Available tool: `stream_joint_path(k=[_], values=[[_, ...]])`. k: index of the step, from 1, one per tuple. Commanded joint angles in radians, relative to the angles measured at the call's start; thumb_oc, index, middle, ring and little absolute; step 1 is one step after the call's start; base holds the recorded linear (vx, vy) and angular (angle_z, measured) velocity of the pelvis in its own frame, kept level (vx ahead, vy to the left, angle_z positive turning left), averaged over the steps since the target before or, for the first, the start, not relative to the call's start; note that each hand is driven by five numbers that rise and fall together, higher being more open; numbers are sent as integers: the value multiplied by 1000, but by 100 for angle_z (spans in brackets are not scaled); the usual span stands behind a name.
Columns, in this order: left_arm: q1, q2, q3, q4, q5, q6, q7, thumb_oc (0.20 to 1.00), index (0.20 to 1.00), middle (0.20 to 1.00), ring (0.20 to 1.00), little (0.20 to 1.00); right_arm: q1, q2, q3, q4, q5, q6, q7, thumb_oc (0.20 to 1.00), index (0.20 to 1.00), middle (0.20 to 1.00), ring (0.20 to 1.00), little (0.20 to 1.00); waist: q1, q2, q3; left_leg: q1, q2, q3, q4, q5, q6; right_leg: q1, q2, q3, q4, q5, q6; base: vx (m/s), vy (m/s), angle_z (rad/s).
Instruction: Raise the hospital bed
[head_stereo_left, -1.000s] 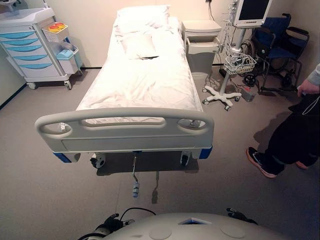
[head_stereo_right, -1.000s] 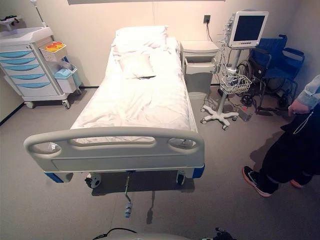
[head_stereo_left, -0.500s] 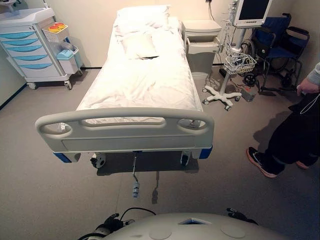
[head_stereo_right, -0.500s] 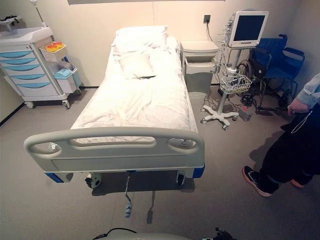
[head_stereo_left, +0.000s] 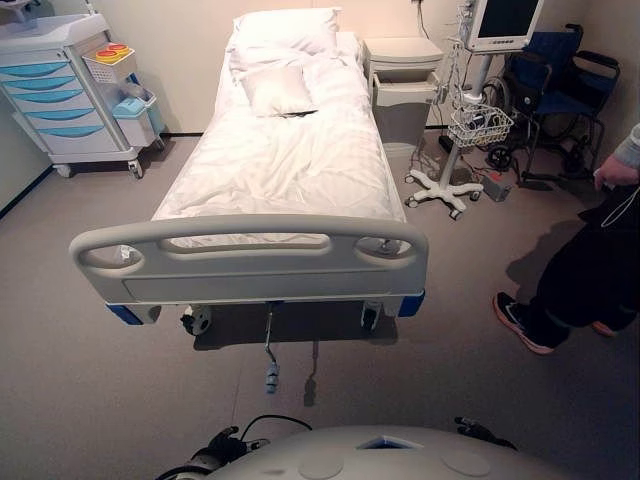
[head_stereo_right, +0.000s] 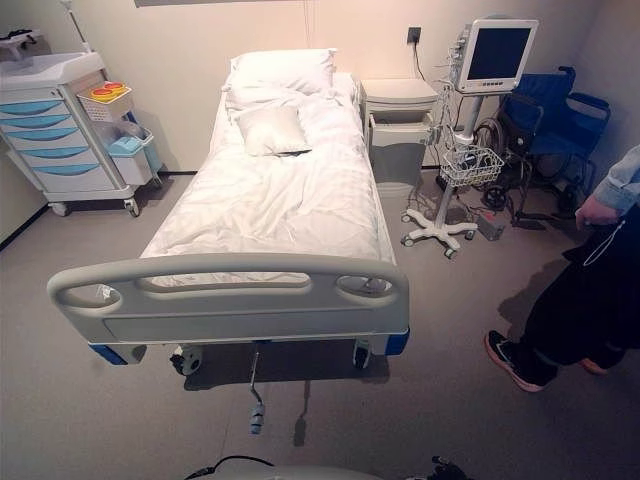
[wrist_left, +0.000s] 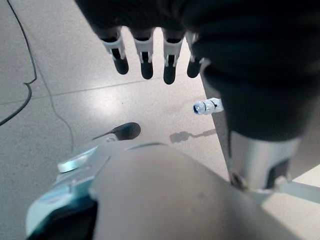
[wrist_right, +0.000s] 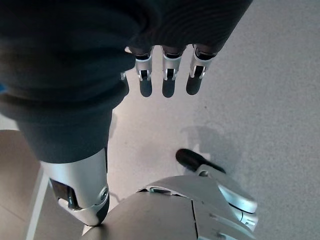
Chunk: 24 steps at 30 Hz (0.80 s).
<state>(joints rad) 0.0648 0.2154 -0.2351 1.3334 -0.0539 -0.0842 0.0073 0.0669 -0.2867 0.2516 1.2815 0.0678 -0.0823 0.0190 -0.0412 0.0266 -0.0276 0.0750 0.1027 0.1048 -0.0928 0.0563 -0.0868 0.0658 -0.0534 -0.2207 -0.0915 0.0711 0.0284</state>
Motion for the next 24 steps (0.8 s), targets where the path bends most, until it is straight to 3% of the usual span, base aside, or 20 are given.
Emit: stream_joint_path(k=[1, 8, 15, 24], values=[[-72, 6, 18, 27, 7, -20, 1, 1000, 1000, 1000, 1000, 1000, -92, 20, 24, 48, -10, -14, 4, 1000, 1000, 1000, 1000, 1000, -20, -64, 45, 36, -81, 7, 6, -32, 43, 46, -38, 27, 4, -1, 116, 0, 0, 0], [-92, 17, 22, 10, -10, -26, 12, 1000, 1000, 1000, 1000, 1000, -110, 9, 25, 38, -6, -15, -2, 1000, 1000, 1000, 1000, 1000, -24, -62, 72, 7, -83, 7, 6, -22, 44, 13, -38, 33, 4, 9, 116, -36, 3, -1], [-187, 42, 14, -28, -82, -40, 59, 1000, 1000, 1000, 1000, 1000, -182, -11, 52, -13, 16, -26, -32, 1000, 1000, 1000, 1000, 1000, -37, -65, 180, -122, -80, 9, 21, 19, 51, -130, -37, 59, 41, 38, 107, -119, -1, -3], [-342, 98, 19, -71, -180, -51, 126, 1000, 1000, 1000, 1000, 1000, -299, -59, 92, -80, 29, -46, -79, 1000, 1000, 1000, 1000, 1000, -59, -84, 313, -371, -74, 6, 168, 10, 56, -373, -35, 89, 164, 37, 91, -124, -7, -7]])
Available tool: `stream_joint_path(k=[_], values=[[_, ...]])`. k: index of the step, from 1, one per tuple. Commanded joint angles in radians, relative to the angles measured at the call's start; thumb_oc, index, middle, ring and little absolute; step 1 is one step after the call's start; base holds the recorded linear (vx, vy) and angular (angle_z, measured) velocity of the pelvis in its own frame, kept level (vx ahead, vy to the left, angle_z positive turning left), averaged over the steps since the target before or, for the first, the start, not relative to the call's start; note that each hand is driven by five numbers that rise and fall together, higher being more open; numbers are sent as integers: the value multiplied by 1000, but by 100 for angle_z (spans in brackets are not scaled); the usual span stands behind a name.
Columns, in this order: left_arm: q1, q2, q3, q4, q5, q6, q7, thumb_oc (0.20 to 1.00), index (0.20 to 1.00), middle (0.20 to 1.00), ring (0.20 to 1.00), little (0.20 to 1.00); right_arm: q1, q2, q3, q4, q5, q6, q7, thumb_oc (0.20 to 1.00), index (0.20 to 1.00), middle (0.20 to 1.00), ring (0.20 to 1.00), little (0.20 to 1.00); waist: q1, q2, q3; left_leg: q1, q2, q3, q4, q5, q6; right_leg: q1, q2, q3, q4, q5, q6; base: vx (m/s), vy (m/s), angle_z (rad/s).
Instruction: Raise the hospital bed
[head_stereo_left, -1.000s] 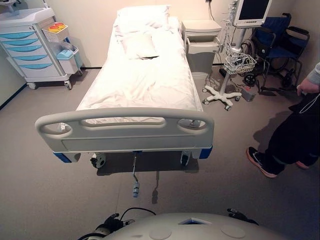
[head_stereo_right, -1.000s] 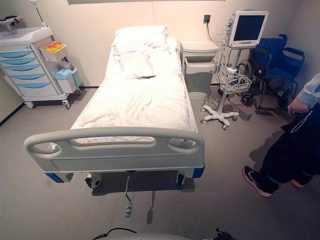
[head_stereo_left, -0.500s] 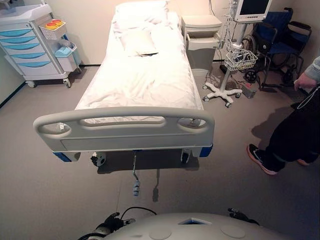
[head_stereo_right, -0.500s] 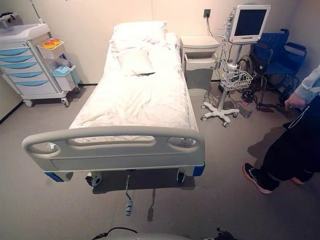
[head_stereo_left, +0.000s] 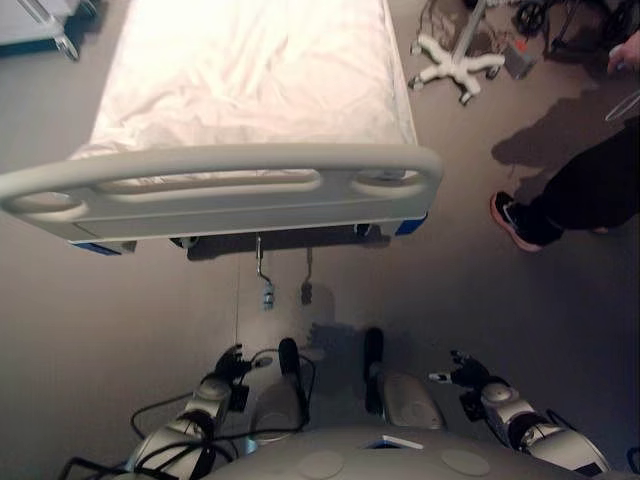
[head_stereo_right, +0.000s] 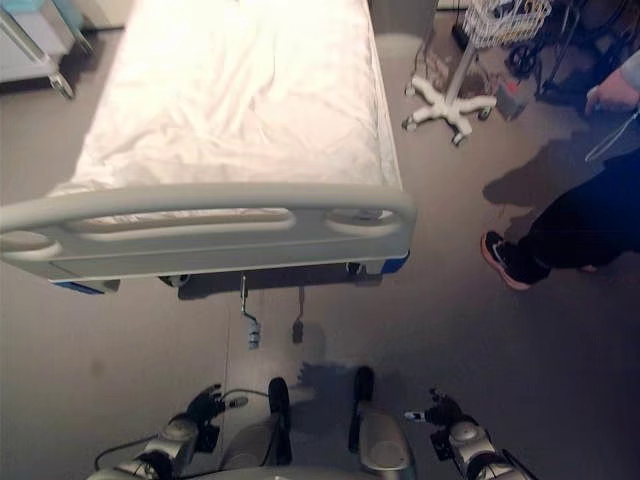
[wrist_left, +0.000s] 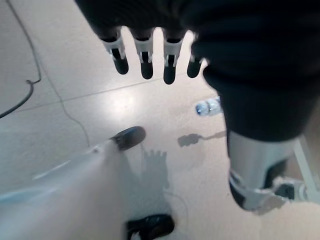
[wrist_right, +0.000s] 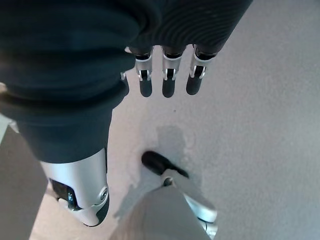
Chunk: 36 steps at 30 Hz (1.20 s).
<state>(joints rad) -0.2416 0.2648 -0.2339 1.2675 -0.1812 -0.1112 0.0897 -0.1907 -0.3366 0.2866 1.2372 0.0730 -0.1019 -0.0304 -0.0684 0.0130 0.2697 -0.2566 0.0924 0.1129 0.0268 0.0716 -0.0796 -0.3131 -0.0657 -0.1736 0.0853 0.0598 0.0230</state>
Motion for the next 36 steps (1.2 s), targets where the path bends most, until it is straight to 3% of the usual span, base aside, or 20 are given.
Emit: stream_joint_path(k=[1, 13, 16, 17, 27, 29, 30, 32, 36], values=[[-62, 65, 17, -8, -62, -26, 49, 1000, 1000, 1000, 1000, 1000, -65, -22, 65, -56, 21, -29, -36, 1000, 1000, 1000, 1000, 1000, -38, -75, 34, -76, -64, 1, 65, -4, 48, -31, -19, 46, 2, 53, 95, -152, -4, -8], [-255, 219, 42, -199, -216, -54, 127, 1000, 1000, 1000, 1000, 1000, -133, -157, 50, -360, 46, -73, -92, 1000, 1000, 1000, 1000, 1000, -88, -80, 129, -401, -44, -1, 156, 22, 32, -368, -17, 46, 99, 65, 96, -79, -21, -4], [-255, 219, 42, -199, -216, -54, 127, 1000, 1000, 1000, 1000, 1000, -133, -157, 50, -360, 46, -73, -92, 1000, 1000, 1000, 1000, 1000, -88, -80, 128, -403, -44, -1, 157, 22, 32, -370, -17, 45, 99, 65, 96, -19, -2, 0], [-285, 260, 51, -189, -231, -58, 134, 1000, 1000, 1000, 1000, 1000, -140, -173, 43, -389, 58, -85, -102, 1000, 1000, 1000, 1000, 1000, -94, -80, 144, -452, -47, 0, 157, 31, 29, -419, -18, 47, 103, 74, 97, -67, -12, -2], [-328, 354, 74, -306, -254, -74, 179, 1000, 1000, 1000, 1000, 1000, -123, -219, 36, -533, 66, -113, -110, 1000, 1000, 1000, 1000, 1000, -99, -82, 198, -588, -44, -5, 168, 45, 22, -546, -27, 44, 101, 100, 101, -21, -17, -1], [-341, 363, 72, -297, -258, -75, 181, 1000, 1000, 1000, 1000, 1000, -123, -219, 38, -544, 73, -115, -108, 1000, 1000, 1000, 1000, 1000, -98, -81, 197, -589, -40, -13, 172, 16, 15, -549, -22, 50, 107, 78, 110, 19, -9, 0], [-364, 379, 72, -306, -265, -78, 189, 1000, 1000, 1000, 1000, 1000, -126, -225, 39, -586, 79, -123, -113, 1000, 1000, 1000, 1000, 1000, -104, -92, 214, -627, -39, -5, 178, 46, 22, -578, -30, 44, 100, 109, 102, -77, -23, 3], [-377, 387, 67, -309, -267, -79, 195, 1000, 1000, 1000, 1000, 1000, -125, -226, 43, -599, 82, -127, -114, 1000, 1000, 1000, 1000, 1000, -102, -93, 217, -627, -35, -13, 178, 19, 13, -582, -26, 47, 101, 90, 111, 18, -32, 4], [-415, 409, 60, -312, -274, -81, 207, 1000, 1000, 1000, 1000, 1000, -126, -232, 54, -639, 89, -135, -112, 1000, 1000, 1000, 1000, 1000, -105, -105, 233, -658, -32, -18, 190, 18, 13, -609, -26, 46, 104, 95, 112, 11, -16, 1]])
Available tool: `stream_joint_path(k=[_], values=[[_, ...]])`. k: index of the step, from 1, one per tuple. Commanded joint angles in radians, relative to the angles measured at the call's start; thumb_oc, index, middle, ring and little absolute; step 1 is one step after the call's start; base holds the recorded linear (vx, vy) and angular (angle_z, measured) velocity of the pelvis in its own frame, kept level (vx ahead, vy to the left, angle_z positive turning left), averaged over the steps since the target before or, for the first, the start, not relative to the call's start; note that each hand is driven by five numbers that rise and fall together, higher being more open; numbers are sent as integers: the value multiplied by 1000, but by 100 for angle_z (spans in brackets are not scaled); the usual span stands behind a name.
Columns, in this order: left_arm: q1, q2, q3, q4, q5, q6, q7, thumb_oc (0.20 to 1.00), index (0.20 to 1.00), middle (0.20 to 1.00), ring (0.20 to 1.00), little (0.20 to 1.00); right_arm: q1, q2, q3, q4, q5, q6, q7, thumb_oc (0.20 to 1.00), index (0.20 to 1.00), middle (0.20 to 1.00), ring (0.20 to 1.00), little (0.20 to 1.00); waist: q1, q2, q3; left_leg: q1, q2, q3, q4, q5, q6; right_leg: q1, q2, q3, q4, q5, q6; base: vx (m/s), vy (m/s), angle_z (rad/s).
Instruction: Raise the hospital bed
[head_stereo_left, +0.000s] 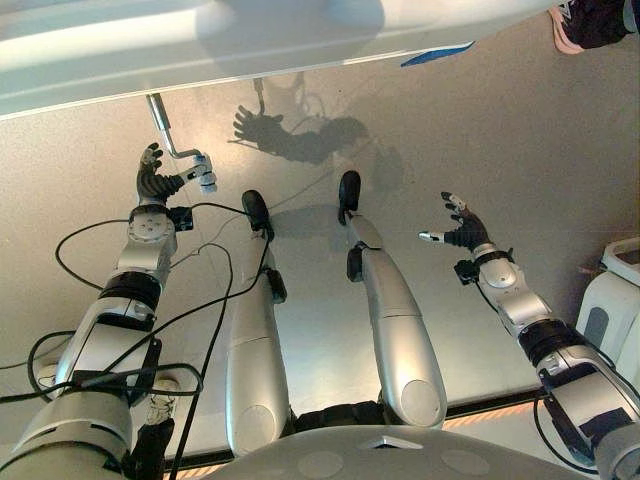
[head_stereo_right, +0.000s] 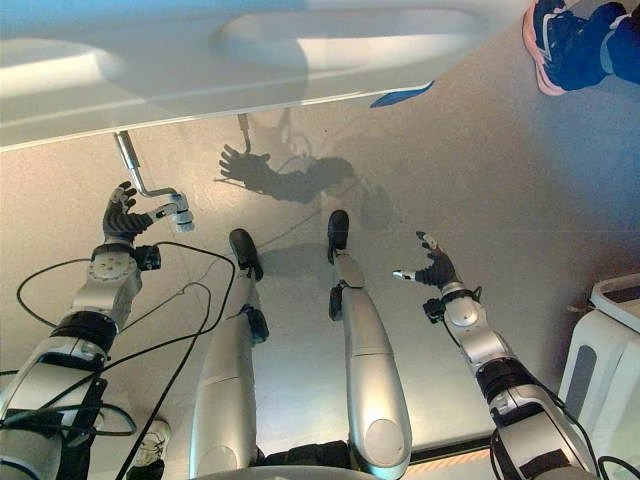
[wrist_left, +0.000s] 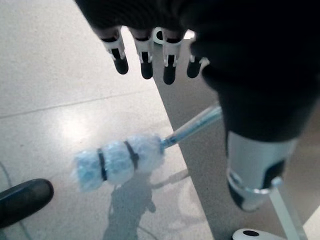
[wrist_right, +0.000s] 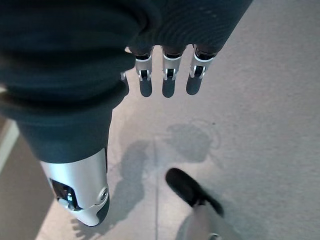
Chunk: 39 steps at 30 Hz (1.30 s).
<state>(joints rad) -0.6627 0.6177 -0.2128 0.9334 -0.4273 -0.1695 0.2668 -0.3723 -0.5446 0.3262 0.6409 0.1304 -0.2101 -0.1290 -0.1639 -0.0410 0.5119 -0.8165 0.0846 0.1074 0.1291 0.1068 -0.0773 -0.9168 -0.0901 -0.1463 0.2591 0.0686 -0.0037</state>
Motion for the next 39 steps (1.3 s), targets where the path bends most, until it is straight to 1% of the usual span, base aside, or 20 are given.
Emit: stream_joint_path(k=[1, 5, 8, 9, 13, 21, 24, 25, 29, 30, 37, 38, 39], values=[[-5, 62, 34, 28, -30, -22, 30, 1000, 1000, 1000, 1000, 1000, 54, -24, 17, -39, 32, -29, -14, 1000, 1000, 1000, 1000, 1000, -11, -53, -7, -105, -23, -15, 91, -19, 11, -9, -2, 18, -69, 86, 138, 0, 0, 0], [-54, 91, 25, 58, -35, -19, 31, 1000, 1000, 1000, 1000, 1000, 50, -37, 36, -77, 25, -36, -4, 1000, 1000, 1000, 1000, 1000, -20, -65, 1, -131, -19, -21, 103, -21, 10, -27, 0, 16, -69, 87, 138, -2, -8, 0], [-78, 93, 16, 88, -38, -17, 29, 1000, 1000, 1000, 1000, 1000, 39, -34, 45, -74, 31, -39, -4, 1000, 1000, 1000, 1000, 1000, -23, -71, 6, -141, -17, -21, 106, -22, 10, -37, 2, 15, -71, 90, 140, 0, 0, 0], [-95, 100, 12, 107, -38, -15, 29, 1000, 1000, 1000, 1000, 1000, 29, -35, 55, -83, 33, -41, -5, 1000, 1000, 1000, 1000, 1000, -25, -78, 7, -151, -15, -23, 110, -23, 11, -45, 5, 15, -72, 91, 140, 0, 0, 0], [-120, 108, -4, 114, -37, -13, 30, 1000, 1000, 1000, 1000, 1000, 24, -42, 67, -104, 33, -48, -7, 1000, 1000, 1000, 1000, 1000, -30, -86, 8, -168, -11, -26, 116, -23, 10, -59, 6, 11, -68, 88, 139, 0, 0, 0], [-142, 108, -29, 138, -38, -5, 8, 1000, 1000, 1000, 1000, 1000, 10, -49, 85, -124, 30, -51, -7, 1000, 1000, 1000, 1000, 1000, -34, -90, 8, -185, -12, -29, 114, -20, 11, -78, 5, 7, -60, 82, 139, 0, 0, 0], [-141, 102, -32, 151, -45, -1, -3, 1000, 1000, 1000, 1000, 1000, 4, -50, 90, -125, 30, -52, -6, 1000, 1000, 1000, 1000, 1000, -35, -91, 8, -187, -11, -31, 113, -21, 12, -80, 6, 7, -60, 80, 139, 0, 0, 0], [-137, 94, -34, 173, -59, 12, -24, 1000, 1000, 1000, 1000, 1000, -2, -53, 97, -131, 29, -50, -4, 1000, 1000, 1000, 1000, 1000, -35, -91, 8, -186, -9, -30, 106, -19, 11, -81, 6, 7, -63, 78, 139, 0, 0, 0], [-137, 95, -34, 174, -60, 11, -26, 1000, 1000, 1000, 1000, 1000, -2, -53, 97, -131, 29, -49, -4, 1000, 1000, 1000, 1000, 1000, -35, -91, 8, -185, -9, -29, 105, -19, 11, -81, 6, 7, -63, 78, 139, 0, 0, 0], [-139, 84, -34, 188, -79, 18, -41, 1000, 1000, 1000, 1000, 1000, -4, -52, 102, -130, 28, -46, 0, 1000, 1000, 1000, 1000, 1000, -36, -93, 8, -187, -9, -30, 104, -19, 12, -83, 6, 7, -62, 78, 139, 0, 0, 0], [-140, 85, -34, 189, -79, 17, -42, 1000, 1000, 1000, 1000, 1000, -5, -52, 102, -129, 28, -46, 0, 1000, 1000, 1000, 1000, 1000, -36, -93, 8, -188, -9, -30, 104, -19, 12, -83, 6, 7, -62, 78, 139, 8, 2, 0], [-144, 63, -45, 210, -107, 34, -72, 1000, 1000, 1000, 1000, 1000, -14, -57, 104, -146, 28, -39, 2, 1000, 1000, 1000, 1000, 1000, -38, -96, 8, -196, -10, -28, 105, -24, 15, -98, 9, 7, -55, 70, 138, 61, 15, 0], [-141, 60, -45, 211, -107, 35, -73, 1000, 1000, 1000, 1000, 1000, -14, -56, 105, -148, 27, -40, 3, 1000, 1000, 1000, 1000, 1000, -38, -96, 8, -195, -10, -28, 103, -24, 15, -99, 10, 8, -55, 69, 138, 61, 15, -2]])
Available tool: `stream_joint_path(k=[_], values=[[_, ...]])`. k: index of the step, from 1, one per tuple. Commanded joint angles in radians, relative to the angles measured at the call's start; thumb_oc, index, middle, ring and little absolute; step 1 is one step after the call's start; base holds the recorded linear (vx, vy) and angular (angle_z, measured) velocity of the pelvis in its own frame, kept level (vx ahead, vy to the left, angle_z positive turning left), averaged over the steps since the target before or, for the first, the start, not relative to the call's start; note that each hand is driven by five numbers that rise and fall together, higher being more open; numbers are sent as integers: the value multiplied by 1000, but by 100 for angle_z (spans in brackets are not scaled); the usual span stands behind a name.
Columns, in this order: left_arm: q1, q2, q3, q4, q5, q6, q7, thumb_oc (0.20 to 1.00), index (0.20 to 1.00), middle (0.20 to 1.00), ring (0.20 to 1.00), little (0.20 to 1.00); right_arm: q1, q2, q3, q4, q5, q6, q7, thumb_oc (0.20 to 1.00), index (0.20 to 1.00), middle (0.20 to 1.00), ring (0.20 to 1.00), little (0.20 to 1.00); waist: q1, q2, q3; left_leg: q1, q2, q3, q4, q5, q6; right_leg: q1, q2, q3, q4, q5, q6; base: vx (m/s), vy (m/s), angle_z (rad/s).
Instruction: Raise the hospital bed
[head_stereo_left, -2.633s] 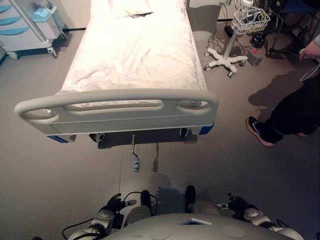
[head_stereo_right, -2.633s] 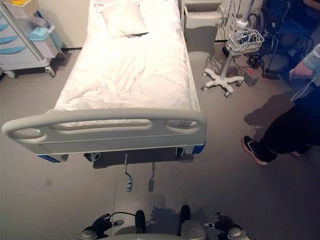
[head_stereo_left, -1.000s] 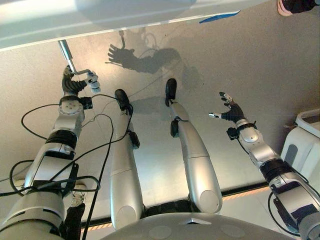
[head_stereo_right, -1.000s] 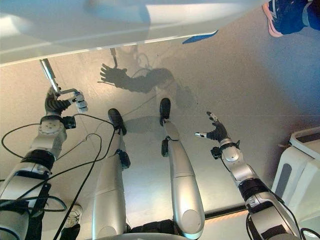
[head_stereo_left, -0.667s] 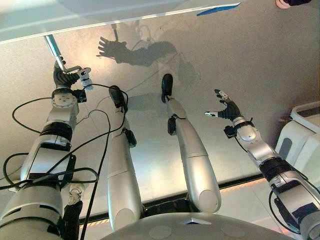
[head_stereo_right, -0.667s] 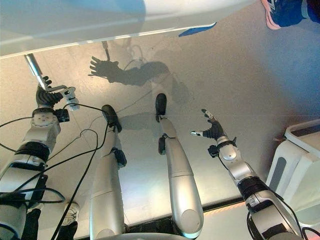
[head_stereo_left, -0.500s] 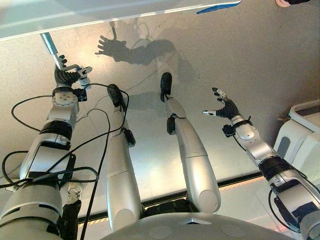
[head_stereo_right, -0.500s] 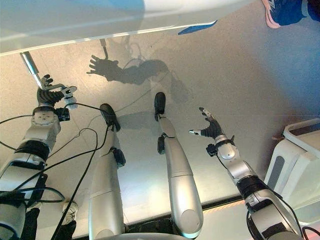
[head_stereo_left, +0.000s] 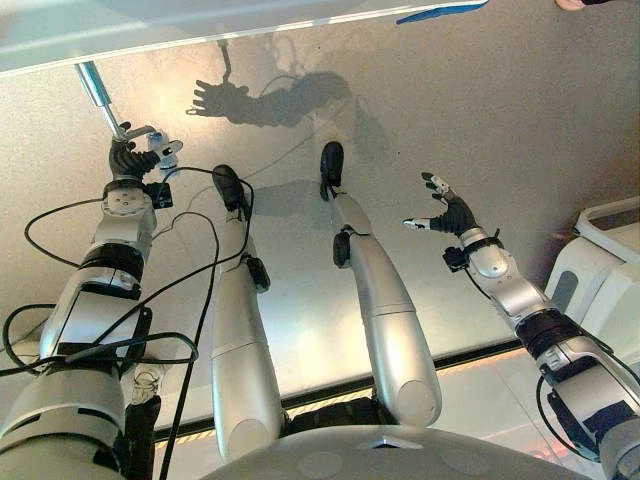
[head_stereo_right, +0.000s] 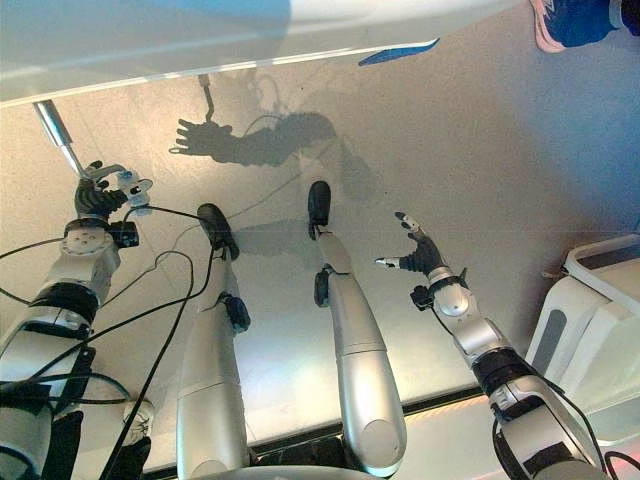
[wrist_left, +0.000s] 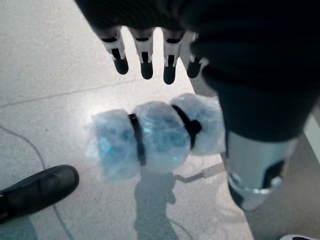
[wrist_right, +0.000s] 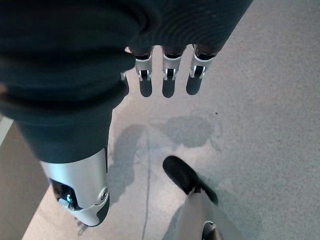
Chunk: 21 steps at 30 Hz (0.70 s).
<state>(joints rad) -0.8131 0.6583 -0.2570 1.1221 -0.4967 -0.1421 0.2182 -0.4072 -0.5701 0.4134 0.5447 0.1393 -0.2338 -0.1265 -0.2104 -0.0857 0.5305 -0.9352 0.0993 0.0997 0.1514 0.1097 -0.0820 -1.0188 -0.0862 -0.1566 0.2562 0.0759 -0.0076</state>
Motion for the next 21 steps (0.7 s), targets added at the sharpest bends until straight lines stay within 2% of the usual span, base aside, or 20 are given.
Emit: stream_joint_path(k=[1, 21], values=[[9, 19, 0, 22, -38, 8, -24, 1000, 1000, 1000, 1000, 1000, 21, -31, 18, -52, 18, -16, 1, 1000, 1000, 1000, 1000, 1000, 9, -51, -11, -76, -24, -20, 80, -27, 20, 3, 6, 18, -52, 62, 142, 8, 5, -3], [31, -14, 4, 32, -38, 12, -39, 1000, 1000, 1000, 1000, 1000, 34, -35, 8, -77, 2, -18, 4, 1000, 1000, 1000, 1000, 1000, 8, -60, -11, -76, -27, -22, 72, -28, 21, -5, 10, 20, -52, 58, 141, 1, 0, 0]])
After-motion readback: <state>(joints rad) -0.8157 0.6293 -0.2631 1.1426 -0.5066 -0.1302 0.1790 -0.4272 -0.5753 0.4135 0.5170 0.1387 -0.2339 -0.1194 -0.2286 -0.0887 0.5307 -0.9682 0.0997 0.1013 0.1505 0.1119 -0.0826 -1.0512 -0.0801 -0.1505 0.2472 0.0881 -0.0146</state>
